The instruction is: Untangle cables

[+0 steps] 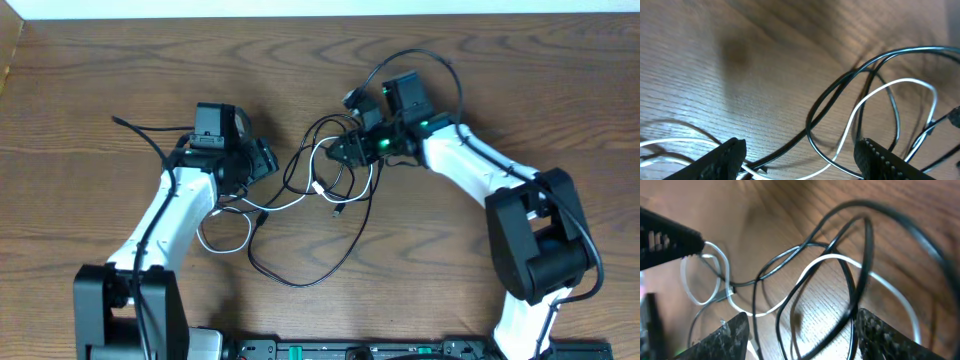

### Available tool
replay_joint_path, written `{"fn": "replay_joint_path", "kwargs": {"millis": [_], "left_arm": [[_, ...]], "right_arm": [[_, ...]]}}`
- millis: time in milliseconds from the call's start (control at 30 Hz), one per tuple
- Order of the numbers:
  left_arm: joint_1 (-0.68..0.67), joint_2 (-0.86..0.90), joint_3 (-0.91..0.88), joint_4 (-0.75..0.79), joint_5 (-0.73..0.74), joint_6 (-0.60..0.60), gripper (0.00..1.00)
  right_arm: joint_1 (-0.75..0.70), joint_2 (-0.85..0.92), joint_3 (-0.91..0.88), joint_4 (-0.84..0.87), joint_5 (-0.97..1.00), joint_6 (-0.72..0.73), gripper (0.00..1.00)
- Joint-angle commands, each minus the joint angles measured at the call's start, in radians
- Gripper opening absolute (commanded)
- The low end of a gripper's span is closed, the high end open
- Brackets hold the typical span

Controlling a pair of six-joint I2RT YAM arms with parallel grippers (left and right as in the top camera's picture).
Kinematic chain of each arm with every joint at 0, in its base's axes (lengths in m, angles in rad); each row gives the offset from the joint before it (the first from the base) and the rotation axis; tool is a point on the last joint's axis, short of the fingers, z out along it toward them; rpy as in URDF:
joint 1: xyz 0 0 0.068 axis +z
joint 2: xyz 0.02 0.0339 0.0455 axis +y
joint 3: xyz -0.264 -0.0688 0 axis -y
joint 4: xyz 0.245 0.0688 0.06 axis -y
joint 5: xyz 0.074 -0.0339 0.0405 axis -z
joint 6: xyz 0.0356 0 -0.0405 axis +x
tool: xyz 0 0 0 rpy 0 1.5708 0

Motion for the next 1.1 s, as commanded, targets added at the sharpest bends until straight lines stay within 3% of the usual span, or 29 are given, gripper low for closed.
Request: {"fn": "replay_joint_path", "kwargs": {"millis": [0,133,300,367,633,833,1067], "left_arm": [[0.003,0.015,-0.01,-0.003,0.03,0.041,0.74],[0.003,0.015,-0.01,-0.003,0.029,0.071,0.74],[0.003,0.016,-0.01,0.008,0.026,0.085,0.74],[0.003,0.016,-0.01,0.01,0.027,0.088,0.74],[0.003,0.017,-0.01,0.01,0.026,0.088,0.74],[0.003,0.017,-0.01,0.01,0.027,0.088,0.74],[0.003,0.017,-0.01,0.01,0.027,0.088,0.74]], "right_arm": [[0.05,-0.011,0.012,-0.003,0.243,0.072,0.64],[0.084,-0.004,0.012,0.01,0.362,0.085,0.62],[0.101,-0.004,0.012,0.084,0.41,0.087,0.75],[0.1,-0.004,0.012,0.111,0.412,0.1,0.75],[0.103,-0.004,0.012,0.132,0.411,0.112,0.49],[0.103,-0.004,0.012,0.134,0.412,0.112,0.54],[0.103,-0.004,0.012,0.139,0.412,0.112,0.46]]}}
